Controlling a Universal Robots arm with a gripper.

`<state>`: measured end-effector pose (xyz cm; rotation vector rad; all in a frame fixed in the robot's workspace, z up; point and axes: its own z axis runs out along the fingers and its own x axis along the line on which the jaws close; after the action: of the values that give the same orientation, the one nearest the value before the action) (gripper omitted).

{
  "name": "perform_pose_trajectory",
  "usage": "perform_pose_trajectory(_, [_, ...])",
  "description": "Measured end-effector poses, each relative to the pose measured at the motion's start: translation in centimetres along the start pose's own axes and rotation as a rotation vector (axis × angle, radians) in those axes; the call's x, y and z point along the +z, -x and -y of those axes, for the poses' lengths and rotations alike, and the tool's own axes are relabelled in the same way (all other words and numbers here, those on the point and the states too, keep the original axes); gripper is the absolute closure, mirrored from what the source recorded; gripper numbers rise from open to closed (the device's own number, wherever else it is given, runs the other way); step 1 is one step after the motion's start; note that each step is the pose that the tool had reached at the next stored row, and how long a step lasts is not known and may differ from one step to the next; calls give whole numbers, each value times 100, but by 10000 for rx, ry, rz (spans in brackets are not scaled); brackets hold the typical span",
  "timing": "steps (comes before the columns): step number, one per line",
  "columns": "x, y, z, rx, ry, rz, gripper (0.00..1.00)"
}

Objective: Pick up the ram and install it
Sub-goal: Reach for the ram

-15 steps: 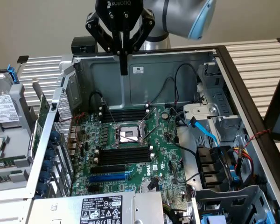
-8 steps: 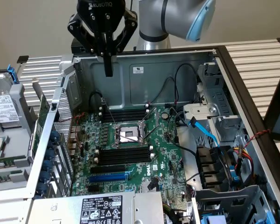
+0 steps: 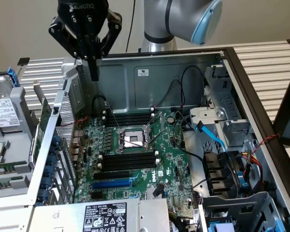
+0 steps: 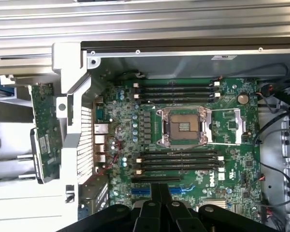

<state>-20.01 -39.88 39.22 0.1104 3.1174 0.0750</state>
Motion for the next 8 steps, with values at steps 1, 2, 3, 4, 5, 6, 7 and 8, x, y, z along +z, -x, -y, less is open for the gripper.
perform_pose_trajectory(1, [-1,-45,3,0,-1,0,90])
perform_pose_trajectory(2, [-2,-90,6,0,0,0,90])
perform_pose_trajectory(3, [-3,-136,10,-1,-6,0,90])
perform_pose_trajectory(4, [-4,-181,13,-1,-22,1,90])
perform_pose_trajectory(5, [-5,-225,16,-1,-39,2,90])
perform_pose_trajectory(6, [-6,-271,19,-1,-60,4,90])
perform_pose_trajectory(7, [-7,-315,24,-3,-96,6,90])
perform_pose_trajectory(8, [-8,-361,28,-4,-149,10,90])
